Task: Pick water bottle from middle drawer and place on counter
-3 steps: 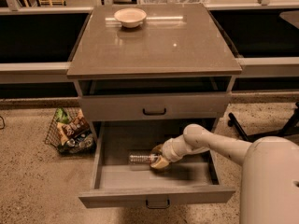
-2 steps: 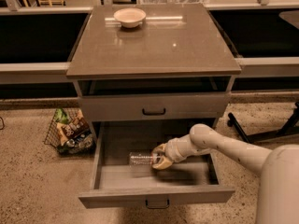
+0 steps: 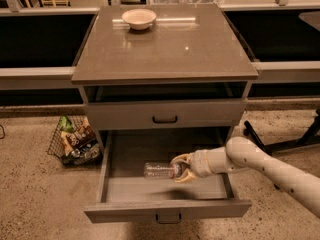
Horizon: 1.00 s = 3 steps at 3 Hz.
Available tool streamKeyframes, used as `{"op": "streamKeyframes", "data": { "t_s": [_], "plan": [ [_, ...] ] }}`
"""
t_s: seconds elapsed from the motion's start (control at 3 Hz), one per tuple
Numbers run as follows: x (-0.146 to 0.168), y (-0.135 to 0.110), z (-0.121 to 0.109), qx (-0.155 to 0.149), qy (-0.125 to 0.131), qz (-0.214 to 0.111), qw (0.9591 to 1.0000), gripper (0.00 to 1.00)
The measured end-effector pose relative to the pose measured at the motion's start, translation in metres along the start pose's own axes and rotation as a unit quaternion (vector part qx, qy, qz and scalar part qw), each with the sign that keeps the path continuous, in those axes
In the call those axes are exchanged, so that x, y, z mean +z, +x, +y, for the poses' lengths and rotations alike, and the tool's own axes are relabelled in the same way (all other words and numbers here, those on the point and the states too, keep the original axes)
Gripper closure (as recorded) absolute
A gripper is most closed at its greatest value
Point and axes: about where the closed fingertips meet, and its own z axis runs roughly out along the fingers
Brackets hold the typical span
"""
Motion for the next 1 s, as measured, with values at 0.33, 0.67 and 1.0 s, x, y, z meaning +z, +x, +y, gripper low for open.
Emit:
{"op": "streamKeyframes", "data": {
  "t_s": [0.33, 0.67, 1.0],
  "plan": [
    [-0.007, 0.002, 0.001, 0.0, 0.007, 0.0, 1.0, 1.0],
    [-0.018, -0.021, -0.002, -0.021, 0.001, -0.002, 0.9998, 1.0],
    [-0.045, -0.067, 0.0, -0.061, 0.007, 0.025, 0.9978, 1.0]
  ]
}}
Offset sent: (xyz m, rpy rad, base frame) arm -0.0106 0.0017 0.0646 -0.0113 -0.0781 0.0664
